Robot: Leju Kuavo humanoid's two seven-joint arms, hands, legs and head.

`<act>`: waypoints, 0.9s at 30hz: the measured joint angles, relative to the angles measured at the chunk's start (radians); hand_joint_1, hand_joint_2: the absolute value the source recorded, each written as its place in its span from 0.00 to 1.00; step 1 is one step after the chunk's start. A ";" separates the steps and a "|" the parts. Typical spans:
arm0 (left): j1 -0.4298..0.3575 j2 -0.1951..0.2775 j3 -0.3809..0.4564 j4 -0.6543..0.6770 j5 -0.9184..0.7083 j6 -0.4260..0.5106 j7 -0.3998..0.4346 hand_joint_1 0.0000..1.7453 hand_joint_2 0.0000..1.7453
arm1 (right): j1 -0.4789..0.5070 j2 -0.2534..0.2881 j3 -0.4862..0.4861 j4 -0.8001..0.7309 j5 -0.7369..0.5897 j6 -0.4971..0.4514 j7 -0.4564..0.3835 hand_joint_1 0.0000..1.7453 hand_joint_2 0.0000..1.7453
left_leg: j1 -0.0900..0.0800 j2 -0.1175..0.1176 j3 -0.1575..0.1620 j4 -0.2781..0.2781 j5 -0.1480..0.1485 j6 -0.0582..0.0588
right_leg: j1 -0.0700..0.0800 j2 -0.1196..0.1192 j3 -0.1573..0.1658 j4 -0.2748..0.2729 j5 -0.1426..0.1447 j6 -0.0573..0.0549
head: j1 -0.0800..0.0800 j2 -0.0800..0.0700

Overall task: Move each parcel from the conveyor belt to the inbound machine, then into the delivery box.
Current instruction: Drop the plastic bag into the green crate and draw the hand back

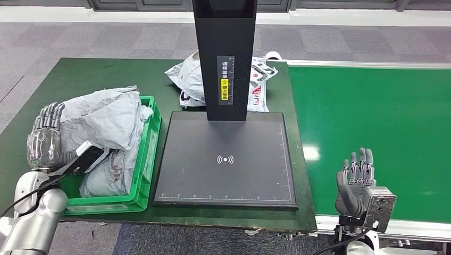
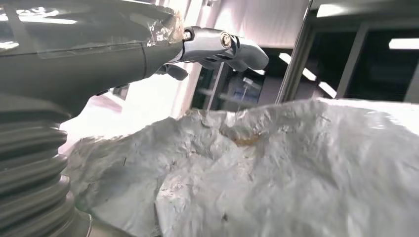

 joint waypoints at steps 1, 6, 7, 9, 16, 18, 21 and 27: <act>-0.003 0.000 0.005 -0.003 0.001 0.003 0.004 0.00 1.00 | 0.000 0.000 0.000 0.000 -0.002 0.000 0.000 0.00 1.00 | 0.000 0.000 0.000 0.000 0.000 0.000 | 0.000 0.000 0.000 0.000 0.000 0.000 | 0.000 0.000; -0.013 0.000 0.038 -0.002 0.010 0.025 0.001 0.00 1.00 | 0.000 0.000 0.000 0.000 -0.012 0.003 -0.001 0.00 1.00 | 0.000 0.000 0.000 0.000 0.000 0.000 | 0.000 0.000 -0.001 0.000 0.000 0.000 | 0.000 0.000; -0.014 0.000 0.043 -0.002 0.012 0.027 -0.001 0.00 1.00 | 0.000 0.000 0.000 0.000 -0.012 0.003 -0.001 0.00 1.00 | 0.000 0.000 0.000 0.000 0.000 0.000 | 0.000 0.000 -0.001 0.000 0.000 0.000 | 0.000 0.000; -0.014 0.000 0.049 -0.002 0.013 0.029 -0.003 0.00 1.00 | 0.000 0.000 0.000 0.000 -0.013 0.003 -0.001 0.00 1.00 | 0.000 0.000 0.000 0.000 0.000 0.000 | 0.000 0.000 -0.001 0.000 0.000 0.000 | 0.000 0.000; -0.018 0.000 0.060 0.001 0.015 0.030 -0.004 0.00 1.00 | 0.000 0.000 0.000 0.000 -0.013 0.003 -0.002 0.00 1.00 | 0.000 0.000 0.000 0.000 0.000 0.000 | 0.000 0.000 0.000 0.000 0.000 0.000 | 0.000 0.000; -0.018 0.001 0.062 0.001 0.015 0.030 -0.004 0.00 1.00 | 0.000 0.000 0.000 0.000 -0.012 0.007 -0.001 0.00 1.00 | 0.000 0.000 0.000 0.000 0.000 0.000 | 0.000 0.000 0.000 0.000 0.000 0.000 | 0.000 0.000; -0.019 0.006 0.067 0.001 0.004 0.012 0.008 0.00 1.00 | -0.004 -0.001 0.000 0.003 -0.006 0.019 0.004 0.00 1.00 | 0.000 0.000 -0.001 0.000 0.000 0.000 | 0.000 0.000 0.000 0.000 0.000 -0.001 | 0.000 0.000; -0.011 0.053 0.073 0.001 -0.080 -0.161 0.084 0.00 1.00 | -0.033 -0.004 0.001 0.029 0.043 0.053 0.032 0.00 1.00 | 0.001 0.000 -0.001 0.000 0.000 -0.001 | 0.001 0.000 -0.001 0.001 0.000 -0.001 | 0.000 0.000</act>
